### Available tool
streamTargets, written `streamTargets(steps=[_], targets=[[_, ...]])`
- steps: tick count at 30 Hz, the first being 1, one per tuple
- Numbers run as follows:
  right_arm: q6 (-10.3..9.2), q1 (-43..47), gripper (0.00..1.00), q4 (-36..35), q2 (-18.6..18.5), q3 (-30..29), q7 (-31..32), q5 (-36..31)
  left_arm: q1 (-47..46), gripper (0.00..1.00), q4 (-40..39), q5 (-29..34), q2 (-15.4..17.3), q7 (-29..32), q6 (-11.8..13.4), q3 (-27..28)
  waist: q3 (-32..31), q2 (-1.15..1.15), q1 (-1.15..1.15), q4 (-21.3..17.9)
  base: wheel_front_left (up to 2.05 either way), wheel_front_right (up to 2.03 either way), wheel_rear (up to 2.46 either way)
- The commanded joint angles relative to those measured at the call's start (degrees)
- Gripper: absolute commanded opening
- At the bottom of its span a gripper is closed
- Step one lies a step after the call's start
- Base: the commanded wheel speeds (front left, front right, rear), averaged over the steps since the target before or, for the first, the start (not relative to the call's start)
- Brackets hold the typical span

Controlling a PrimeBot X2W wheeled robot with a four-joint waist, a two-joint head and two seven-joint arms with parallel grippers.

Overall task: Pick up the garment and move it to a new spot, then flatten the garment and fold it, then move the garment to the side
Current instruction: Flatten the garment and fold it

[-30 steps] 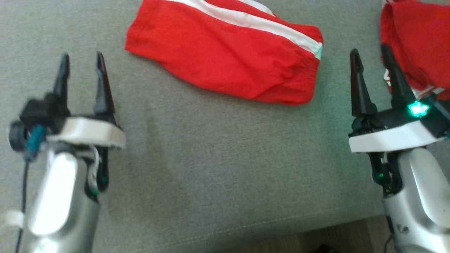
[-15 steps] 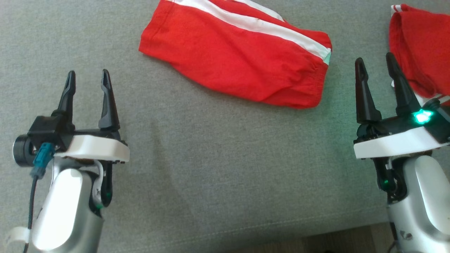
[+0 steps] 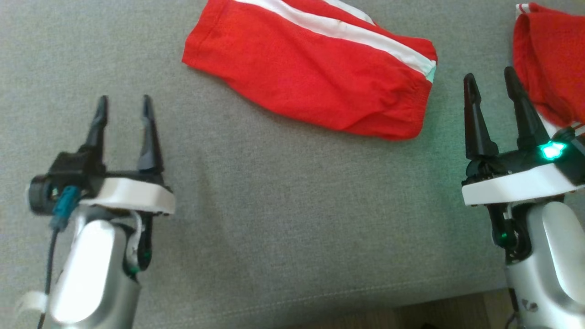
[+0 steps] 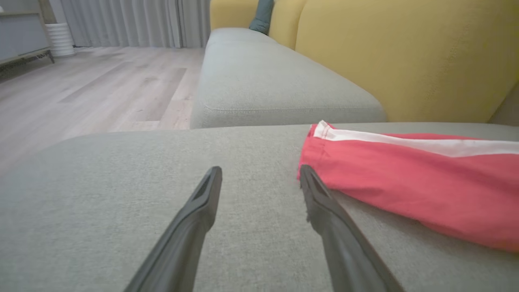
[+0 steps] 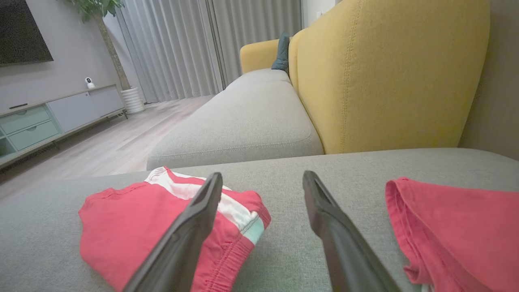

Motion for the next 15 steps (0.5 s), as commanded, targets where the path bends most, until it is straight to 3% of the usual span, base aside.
streamTargets(steps=[1, 7, 15], targets=[[-0.05, -0.21, 1.0, -2.09, -0.39, 0.62, 0.33, -0.42, -3.63, 1.0, -1.09, 0.36, 0.61, -0.09, -0.63, 1.1, 0.46, 0.0, 0.0, -0.09, 0.0, 0.0, 0.0], [-0.05, -1.33, 1.0, -2.23, -0.05, 1.18, 0.61, -0.32, -15.13, 1.0, 6.7, -0.67, -0.3, 5.6, -5.43, -2.19, 2.53, 0.0, 0.0, -1.51, 0.0, 0.0, 0.0], [-0.05, -2.55, 1.0, -1.04, 1.18, 2.74, -0.04, 0.36, -28.85, 1.0, 24.7, -4.16, 0.36, 13.59, -10.31, -1.9, 4.58, 0.0, 0.0, -5.03, 0.0, 0.0, 0.0]])
